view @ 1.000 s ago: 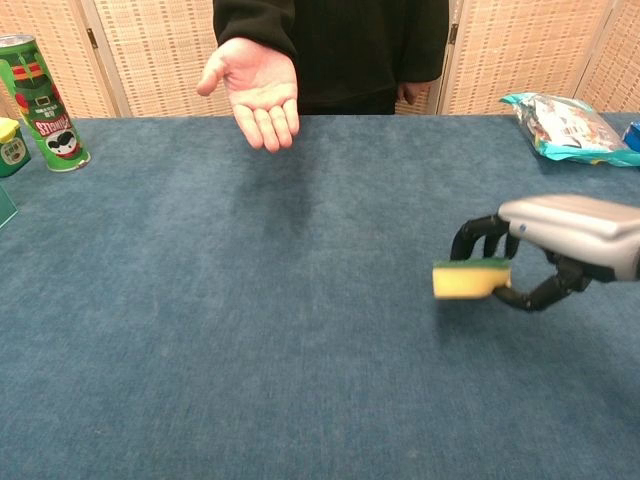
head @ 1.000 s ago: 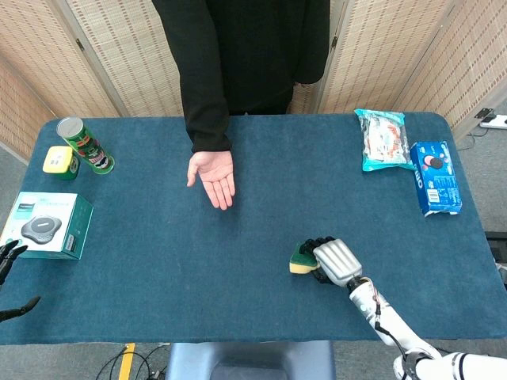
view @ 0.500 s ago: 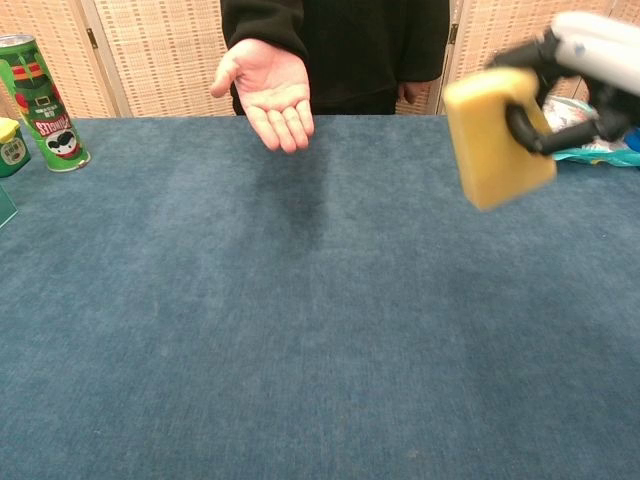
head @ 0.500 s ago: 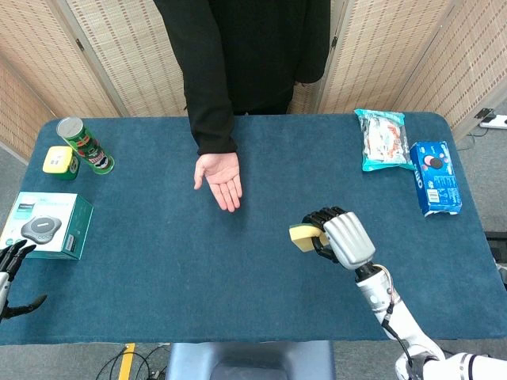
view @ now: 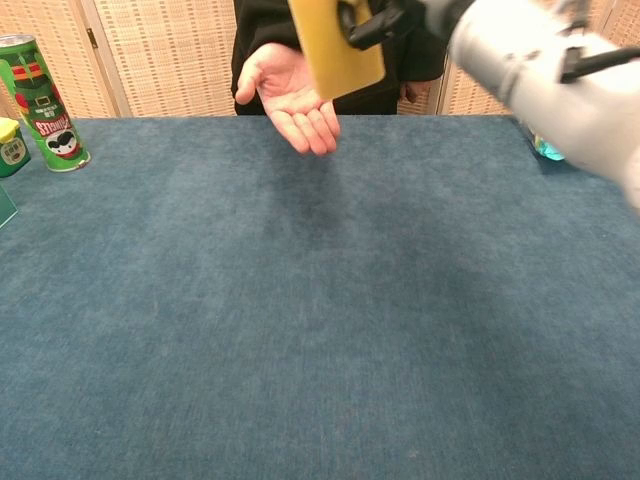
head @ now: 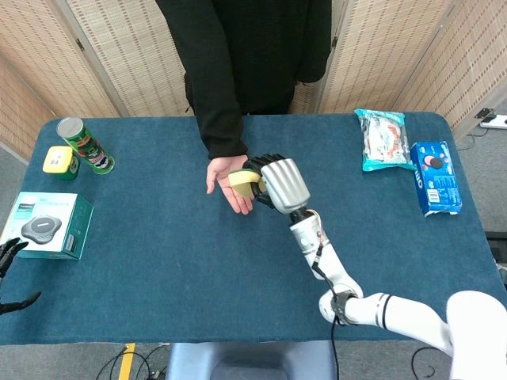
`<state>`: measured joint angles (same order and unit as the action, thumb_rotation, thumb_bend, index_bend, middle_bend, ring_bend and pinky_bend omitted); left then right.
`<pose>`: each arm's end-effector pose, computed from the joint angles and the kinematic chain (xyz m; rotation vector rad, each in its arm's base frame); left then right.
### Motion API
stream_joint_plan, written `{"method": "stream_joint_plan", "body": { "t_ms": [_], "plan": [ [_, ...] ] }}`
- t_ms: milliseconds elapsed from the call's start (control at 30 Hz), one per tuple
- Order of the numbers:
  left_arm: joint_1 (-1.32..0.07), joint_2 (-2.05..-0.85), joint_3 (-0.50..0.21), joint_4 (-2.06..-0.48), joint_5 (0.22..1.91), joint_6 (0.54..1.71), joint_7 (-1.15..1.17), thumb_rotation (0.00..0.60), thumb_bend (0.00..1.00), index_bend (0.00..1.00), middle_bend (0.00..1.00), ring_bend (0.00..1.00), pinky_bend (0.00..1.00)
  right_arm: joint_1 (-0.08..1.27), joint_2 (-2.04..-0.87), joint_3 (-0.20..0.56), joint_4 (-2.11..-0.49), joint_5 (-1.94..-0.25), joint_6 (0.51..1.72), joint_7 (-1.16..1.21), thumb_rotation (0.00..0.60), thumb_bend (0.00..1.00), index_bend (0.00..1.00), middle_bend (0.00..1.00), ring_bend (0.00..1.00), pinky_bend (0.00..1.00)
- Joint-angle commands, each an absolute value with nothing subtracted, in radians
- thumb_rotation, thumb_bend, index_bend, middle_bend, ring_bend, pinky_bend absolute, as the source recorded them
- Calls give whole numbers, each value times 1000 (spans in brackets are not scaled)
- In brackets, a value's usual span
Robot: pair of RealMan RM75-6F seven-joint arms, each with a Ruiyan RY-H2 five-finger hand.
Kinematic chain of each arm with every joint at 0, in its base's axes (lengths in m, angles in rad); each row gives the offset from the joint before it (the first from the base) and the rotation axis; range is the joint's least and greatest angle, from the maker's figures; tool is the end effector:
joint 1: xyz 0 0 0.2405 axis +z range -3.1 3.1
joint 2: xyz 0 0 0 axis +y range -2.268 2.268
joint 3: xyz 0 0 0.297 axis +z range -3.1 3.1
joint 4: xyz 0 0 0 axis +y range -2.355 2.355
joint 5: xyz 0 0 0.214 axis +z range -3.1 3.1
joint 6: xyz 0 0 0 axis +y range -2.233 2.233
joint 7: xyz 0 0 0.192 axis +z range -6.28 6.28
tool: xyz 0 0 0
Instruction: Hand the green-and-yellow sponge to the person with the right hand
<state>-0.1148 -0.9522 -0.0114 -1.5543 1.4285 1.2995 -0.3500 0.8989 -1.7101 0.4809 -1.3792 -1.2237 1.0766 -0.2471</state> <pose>-0.3953 0.2329 0.2163 -1.3298 -1.1688 -0.8391 -0.0232 -0.4700 0.0028 1.6272 -0.8325 1.4669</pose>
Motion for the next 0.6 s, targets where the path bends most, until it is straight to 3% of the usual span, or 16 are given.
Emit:
{"method": "stream_joint_plan", "body": {
  "t_ms": [33,167,267,600],
  "plan": [
    [-111,-946,-13,-1545,1432,1305,-373,600,262,135,79,54,248,972,-1773,495,-1272,-1178,989,-176,600,323,456,348,295,338],
    [-108,-944,-9,-1540,1439,1309,-378,600,262,135,79,54,248,992,-1771,480,-1239,-1164,935,-135,600,256,165,173,118,133],
    [-107,-945,-8,-1538,1437,1308,-366,600,262,135,79,53,248,986,-1741,473,-1272,-1164,941,-141,600,210,29,73,22,28],
    [-117,-956,-11,-1553,1432,1297,-322,600,262,135,79,54,248,875,-1549,450,-1566,-1179,1089,-264,600,189,0,19,0,0]
  ]
}}
